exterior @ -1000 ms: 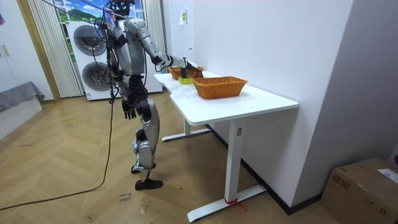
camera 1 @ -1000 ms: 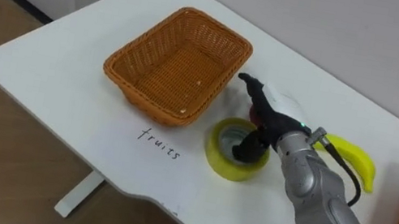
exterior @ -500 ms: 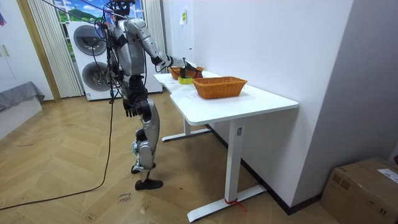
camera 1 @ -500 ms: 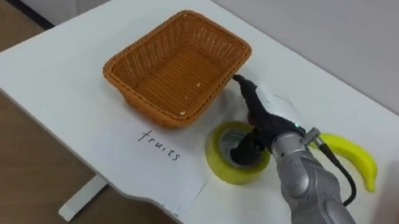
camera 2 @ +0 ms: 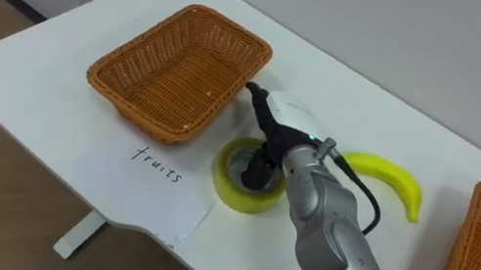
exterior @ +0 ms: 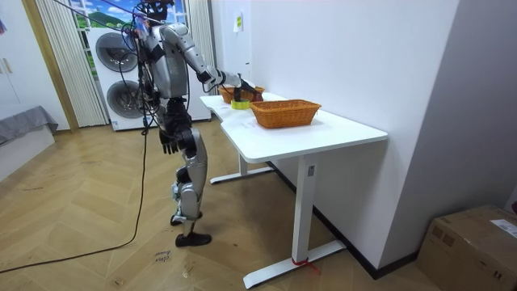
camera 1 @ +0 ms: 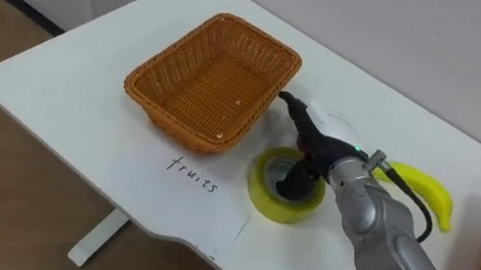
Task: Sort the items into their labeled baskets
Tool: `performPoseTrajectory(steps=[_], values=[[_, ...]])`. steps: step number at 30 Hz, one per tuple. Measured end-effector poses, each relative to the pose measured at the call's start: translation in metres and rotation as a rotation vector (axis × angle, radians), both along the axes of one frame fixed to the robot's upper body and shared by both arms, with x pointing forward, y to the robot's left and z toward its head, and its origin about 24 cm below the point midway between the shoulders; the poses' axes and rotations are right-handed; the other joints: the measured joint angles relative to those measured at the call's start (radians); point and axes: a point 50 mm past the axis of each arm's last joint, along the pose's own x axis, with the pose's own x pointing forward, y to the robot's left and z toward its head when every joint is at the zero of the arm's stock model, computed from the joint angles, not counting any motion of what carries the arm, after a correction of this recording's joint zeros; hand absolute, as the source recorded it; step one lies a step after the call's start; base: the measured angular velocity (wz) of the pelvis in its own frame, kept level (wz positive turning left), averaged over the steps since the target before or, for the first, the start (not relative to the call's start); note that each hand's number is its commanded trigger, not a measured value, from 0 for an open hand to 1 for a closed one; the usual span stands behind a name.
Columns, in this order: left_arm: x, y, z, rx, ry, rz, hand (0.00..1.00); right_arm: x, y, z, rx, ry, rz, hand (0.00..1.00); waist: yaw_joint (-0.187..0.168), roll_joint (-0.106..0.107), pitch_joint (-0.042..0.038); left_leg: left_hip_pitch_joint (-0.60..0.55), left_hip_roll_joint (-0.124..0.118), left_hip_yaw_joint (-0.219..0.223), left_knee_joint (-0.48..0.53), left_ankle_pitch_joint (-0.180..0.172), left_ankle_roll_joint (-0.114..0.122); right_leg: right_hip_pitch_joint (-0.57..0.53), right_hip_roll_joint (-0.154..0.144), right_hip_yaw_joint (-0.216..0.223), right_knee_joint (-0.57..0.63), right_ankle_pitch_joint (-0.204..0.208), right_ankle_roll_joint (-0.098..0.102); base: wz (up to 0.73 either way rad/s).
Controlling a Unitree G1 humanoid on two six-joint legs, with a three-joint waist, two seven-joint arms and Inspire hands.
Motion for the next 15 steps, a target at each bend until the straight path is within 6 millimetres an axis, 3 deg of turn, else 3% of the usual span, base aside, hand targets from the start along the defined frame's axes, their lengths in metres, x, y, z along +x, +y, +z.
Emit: performPoseTrajectory(steps=[3, 15], values=[[0.0006, 0.0002, 0.0001, -0.008, 0.001, -0.002, 0.0, 0.0012, -0.0003, 0.0007, -0.02, 0.021, 0.005, 0.0, 0.001, -0.012, -0.0006, 0.002, 0.0, 0.002, 0.0, 0.0, 0.0, 0.001, 0.0, 0.0, 0.0, 0.0, 0.0, 0.0], [0.0019, 0.0, 0.0, -0.032, 0.006, -0.006, 0.0, 0.0015, 0.0003, 0.0006, -0.059, 0.042, 0.024, 0.0, 0.004, -0.014, -0.0001, 0.017, -0.001, 0.002, -0.007, 0.0, 0.001, 0.01, 0.0, 0.012, 0.0, 0.0, 0.001, 0.0]])
